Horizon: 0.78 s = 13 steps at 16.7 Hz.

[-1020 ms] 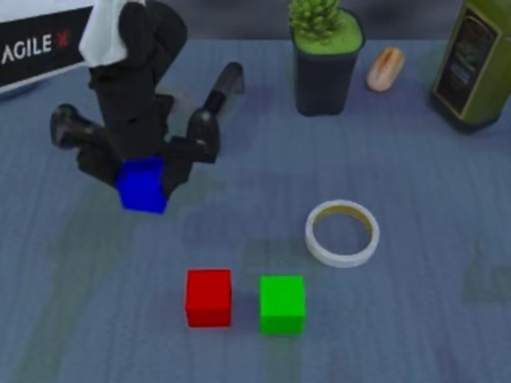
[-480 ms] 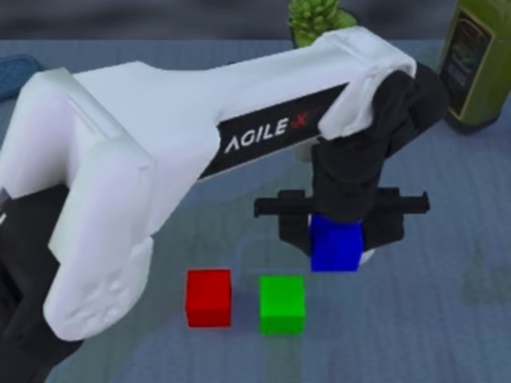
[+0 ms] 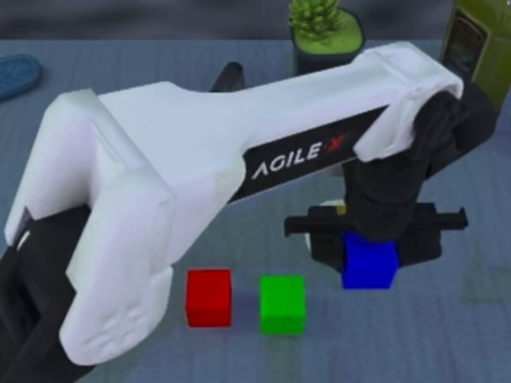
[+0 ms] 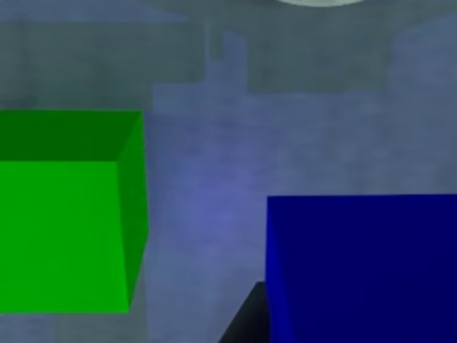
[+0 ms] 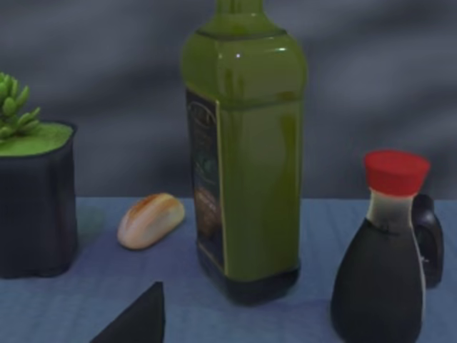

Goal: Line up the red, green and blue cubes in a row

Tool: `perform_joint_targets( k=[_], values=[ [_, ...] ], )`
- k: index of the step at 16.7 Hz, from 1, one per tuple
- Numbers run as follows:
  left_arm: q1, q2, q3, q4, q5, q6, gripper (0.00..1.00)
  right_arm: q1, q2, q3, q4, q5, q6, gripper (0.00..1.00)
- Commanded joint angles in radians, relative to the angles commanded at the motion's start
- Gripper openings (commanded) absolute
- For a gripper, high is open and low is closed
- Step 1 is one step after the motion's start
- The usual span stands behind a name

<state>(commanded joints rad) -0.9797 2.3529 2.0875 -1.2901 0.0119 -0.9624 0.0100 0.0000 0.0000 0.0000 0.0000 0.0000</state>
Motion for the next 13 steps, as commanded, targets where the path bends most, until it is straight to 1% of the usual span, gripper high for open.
perform_joint_targets(
  k=[3,8,13],
  values=[
    [-0.001,0.008,-0.036,0.041,0.0,0.002,0.0,0.0,0.0,0.0,0.0,0.0,0.0,1.0],
    [-0.001,0.049,-0.167,0.218,0.001,-0.001,0.0,0.0,0.0,0.0,0.0,0.0,0.0,1.0],
    [-0.002,0.056,-0.186,0.238,0.0,-0.001,0.0,0.0,0.0,0.0,0.0,0.0,0.0,1.0]
  ],
)
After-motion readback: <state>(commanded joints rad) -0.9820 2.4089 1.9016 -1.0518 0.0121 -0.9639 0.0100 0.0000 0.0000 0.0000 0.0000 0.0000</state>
